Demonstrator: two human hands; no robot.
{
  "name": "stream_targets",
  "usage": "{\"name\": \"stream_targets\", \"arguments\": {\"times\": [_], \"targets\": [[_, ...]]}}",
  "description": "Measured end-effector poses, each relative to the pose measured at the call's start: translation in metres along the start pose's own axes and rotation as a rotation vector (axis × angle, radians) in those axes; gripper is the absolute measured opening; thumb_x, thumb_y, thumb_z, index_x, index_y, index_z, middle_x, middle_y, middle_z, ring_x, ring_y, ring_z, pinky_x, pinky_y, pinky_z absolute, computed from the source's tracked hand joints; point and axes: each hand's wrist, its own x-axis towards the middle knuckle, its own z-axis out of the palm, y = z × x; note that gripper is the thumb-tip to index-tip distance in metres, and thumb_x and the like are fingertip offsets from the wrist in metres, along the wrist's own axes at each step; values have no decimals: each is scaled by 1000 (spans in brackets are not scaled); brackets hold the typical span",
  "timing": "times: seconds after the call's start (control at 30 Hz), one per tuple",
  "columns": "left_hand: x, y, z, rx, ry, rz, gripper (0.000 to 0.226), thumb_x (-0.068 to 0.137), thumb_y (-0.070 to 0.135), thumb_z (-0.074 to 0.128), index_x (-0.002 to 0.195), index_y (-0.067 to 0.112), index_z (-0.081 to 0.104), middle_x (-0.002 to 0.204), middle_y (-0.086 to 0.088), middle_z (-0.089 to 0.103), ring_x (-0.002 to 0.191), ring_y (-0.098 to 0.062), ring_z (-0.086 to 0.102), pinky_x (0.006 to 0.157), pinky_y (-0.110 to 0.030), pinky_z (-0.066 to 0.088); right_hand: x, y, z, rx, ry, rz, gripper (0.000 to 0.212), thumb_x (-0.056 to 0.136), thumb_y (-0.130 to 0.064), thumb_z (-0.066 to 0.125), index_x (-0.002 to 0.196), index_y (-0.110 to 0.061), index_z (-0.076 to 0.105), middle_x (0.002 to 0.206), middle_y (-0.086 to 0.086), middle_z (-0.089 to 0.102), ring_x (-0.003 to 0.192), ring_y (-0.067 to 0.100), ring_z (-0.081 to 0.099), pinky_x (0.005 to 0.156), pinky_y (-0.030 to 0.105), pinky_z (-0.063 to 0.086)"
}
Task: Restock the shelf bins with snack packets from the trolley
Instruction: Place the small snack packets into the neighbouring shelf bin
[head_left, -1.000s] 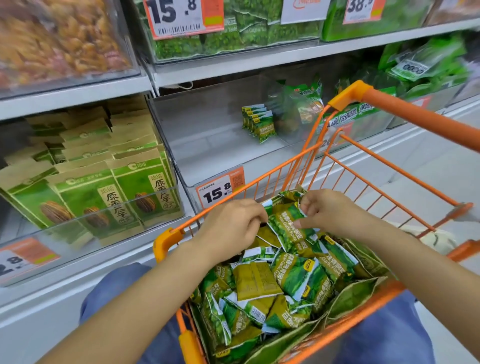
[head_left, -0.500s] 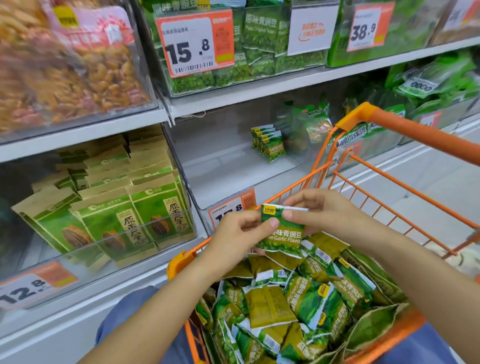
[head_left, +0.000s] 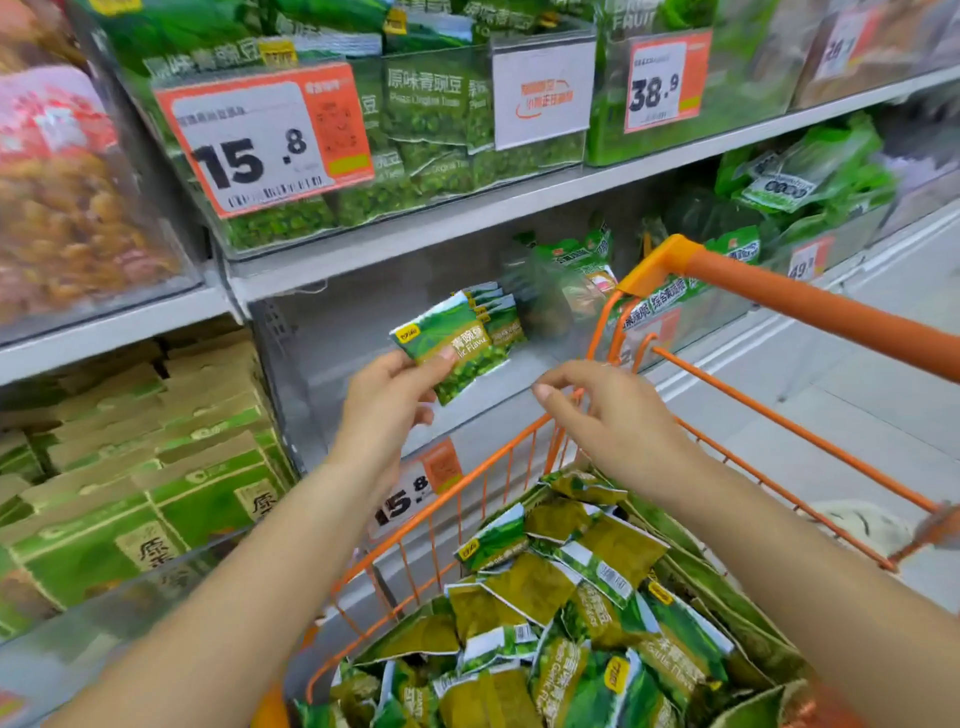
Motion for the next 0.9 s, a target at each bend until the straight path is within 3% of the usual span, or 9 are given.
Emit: {"name": "stream_targets", "arguments": {"times": [0.13,0.3,0.37,0.47,0.57,0.63,0.77,0.9], "targets": [[69,-14,31,134,51,-49,30,89,17,67,64,15,51,63,-3,51,53,-11,46,41,-16,37,13,25,27,-395,-72,-262,47,97,-42,36,112,-9,66,107,10,66,102,31,60,89,39,47],[138,-46,65,248,22,-144,28,85,13,72,64,11,53,36,7,52,34,-3,49,51,-19,50,16,42,43,-390,24,-296,43,95,-36,39,111,-6,65,104,11,64,101,32,59,92,39,41],[158,-55,70,289,16,-151,26,84,15,73,66,12,55,40,8,57,46,-5,58,65,-26,55,17,42,45,-345,35,-303,43,94,-35,39,113,-6,65,107,11,64,105,31,58,96,39,40],[180,-66,71,501,-9,-96,25,80,26,77,69,12,60,77,-10,72,81,-26,69,83,-38,57,15,44,48,-321,61,-294,43,94,-33,39,117,-7,64,112,10,63,112,29,56,103,40,37],[186,-76,75,803,-7,-12,32,79,35,76,63,9,66,78,-12,73,80,-25,71,80,-38,57,16,43,49,-312,67,-295,43,94,-33,39,117,-7,64,113,9,64,113,29,56,104,38,34],[187,-83,79,893,16,31,33,80,37,74,72,6,70,74,-11,73,77,-24,71,78,-38,57,16,42,48,-306,74,-293,42,93,-32,40,116,-7,65,112,10,64,112,29,57,104,38,34],[186,-86,89,751,25,16,23,79,29,76,85,9,67,86,-11,73,78,-25,71,74,-39,59,16,41,47,-331,88,-301,42,92,-31,40,115,-7,65,110,10,65,110,29,57,103,35,32],[169,-71,84,569,-2,-81,35,85,27,71,104,4,55,93,-9,70,64,-16,67,64,-31,60,17,41,47,-332,98,-310,43,92,-32,39,115,-7,65,111,10,65,110,29,58,101,35,32]]}}
